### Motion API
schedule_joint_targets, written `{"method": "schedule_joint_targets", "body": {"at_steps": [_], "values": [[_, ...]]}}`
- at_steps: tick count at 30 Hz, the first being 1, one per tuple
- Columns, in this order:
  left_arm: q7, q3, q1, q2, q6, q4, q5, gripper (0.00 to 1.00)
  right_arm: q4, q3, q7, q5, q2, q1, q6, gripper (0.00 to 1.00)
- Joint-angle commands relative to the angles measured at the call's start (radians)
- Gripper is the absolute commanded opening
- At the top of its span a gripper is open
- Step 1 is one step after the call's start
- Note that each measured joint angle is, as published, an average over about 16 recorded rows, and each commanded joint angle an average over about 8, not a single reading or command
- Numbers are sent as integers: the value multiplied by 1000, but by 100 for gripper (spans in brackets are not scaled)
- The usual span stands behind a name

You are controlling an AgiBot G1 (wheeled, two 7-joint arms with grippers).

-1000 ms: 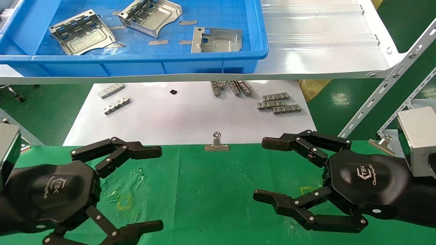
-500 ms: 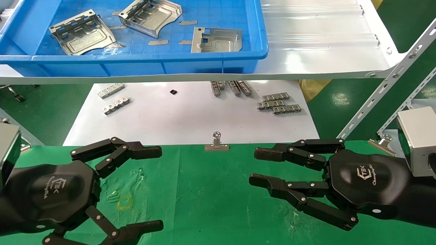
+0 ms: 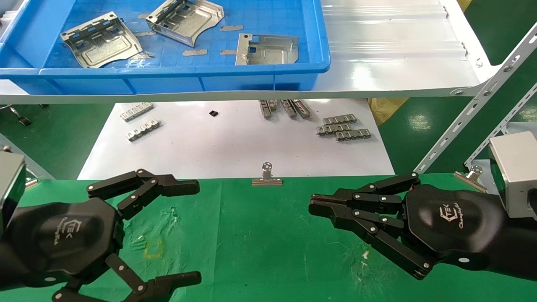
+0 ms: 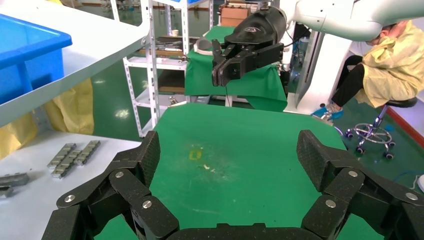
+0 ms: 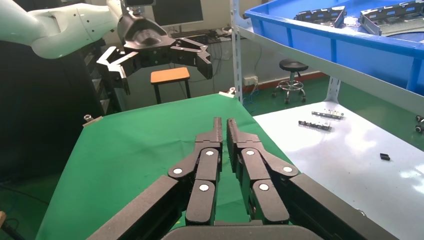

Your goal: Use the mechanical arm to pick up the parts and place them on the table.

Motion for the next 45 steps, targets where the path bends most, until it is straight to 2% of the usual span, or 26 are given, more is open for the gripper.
{"method": "schedule_joint_targets", "body": {"at_steps": [1, 21, 22, 26, 29, 30, 35, 39, 43, 45], "values": [[0, 0, 0, 0, 0, 0, 0, 100, 0, 0, 0, 0, 0, 0, 0, 0], [0, -1, -2, 0, 0, -1, 0, 100, 0, 0, 0, 0, 0, 0, 0, 0], [0, -1, -4, 1, -1, -1, 0, 100, 0, 0, 0, 0, 0, 0, 0, 3], [-2, 1, -51, 13, -5, 5, 14, 100, 0, 0, 0, 0, 0, 0, 0, 53], [-8, 12, -140, 39, -9, 33, 50, 100, 0, 0, 0, 0, 0, 0, 0, 90], [-11, 18, -180, 52, -11, 50, 67, 100, 0, 0, 0, 0, 0, 0, 0, 100], [-9, 65, -406, 146, -14, 207, 174, 100, 0, 0, 0, 0, 0, 0, 0, 100], [24, 117, -581, 247, -38, 417, 285, 100, 0, 0, 0, 0, 0, 0, 0, 100], [76, 162, -724, 351, -132, 660, 397, 100, 0, 0, 0, 0, 0, 0, 0, 100], [102, 177, -781, 398, -212, 773, 445, 93, 0, 0, 0, 0, 0, 0, 0, 100]]}}
